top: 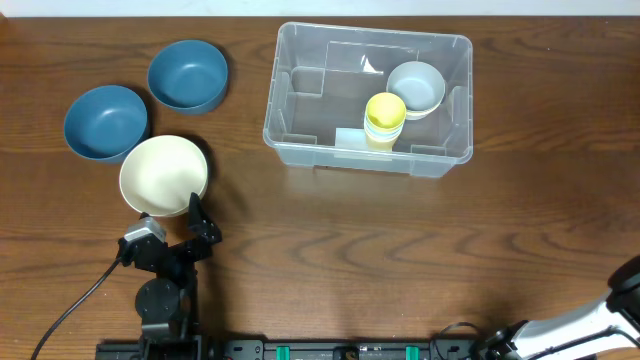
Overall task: Pack container
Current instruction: 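Reach the right gripper down to the white cup and grasp it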
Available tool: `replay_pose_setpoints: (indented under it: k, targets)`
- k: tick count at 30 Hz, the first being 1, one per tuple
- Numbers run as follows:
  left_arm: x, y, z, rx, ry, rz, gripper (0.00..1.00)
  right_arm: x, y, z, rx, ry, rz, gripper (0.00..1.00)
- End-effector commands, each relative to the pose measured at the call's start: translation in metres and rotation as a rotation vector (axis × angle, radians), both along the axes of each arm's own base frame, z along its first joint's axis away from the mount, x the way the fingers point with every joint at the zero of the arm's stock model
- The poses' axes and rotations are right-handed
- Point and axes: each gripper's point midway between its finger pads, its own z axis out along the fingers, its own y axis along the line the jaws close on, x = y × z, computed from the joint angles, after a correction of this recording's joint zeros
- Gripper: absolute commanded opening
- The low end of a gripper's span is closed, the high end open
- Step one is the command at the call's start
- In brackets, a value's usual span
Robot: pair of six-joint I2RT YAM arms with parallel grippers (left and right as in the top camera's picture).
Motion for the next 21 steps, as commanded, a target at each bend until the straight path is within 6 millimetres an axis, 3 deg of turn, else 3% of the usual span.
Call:
replay_pose_setpoints:
  k: [1, 7, 11, 21]
  targets:
    - [-0.001, 0.003, -0.018, 0.008, 0.052, 0.016, 0.98, 0.008, -0.009, -0.031, 0.071, -0.034, 0.109, 0.99]
    - [-0.001, 0.003, -0.018, 0.008, 0.052, 0.016, 0.98, 0.016, -0.026, -0.078, 0.098, -0.029, 0.203, 0.99]
    - [-0.001, 0.003, -0.018, 0.008, 0.052, 0.016, 0.98, 0.032, -0.037, -0.101, 0.080, -0.076, 0.266, 0.99]
    - [-0.001, 0.003, -0.018, 0.008, 0.052, 0.016, 0.98, 0.085, -0.046, -0.106, -0.117, -0.130, 0.527, 0.99]
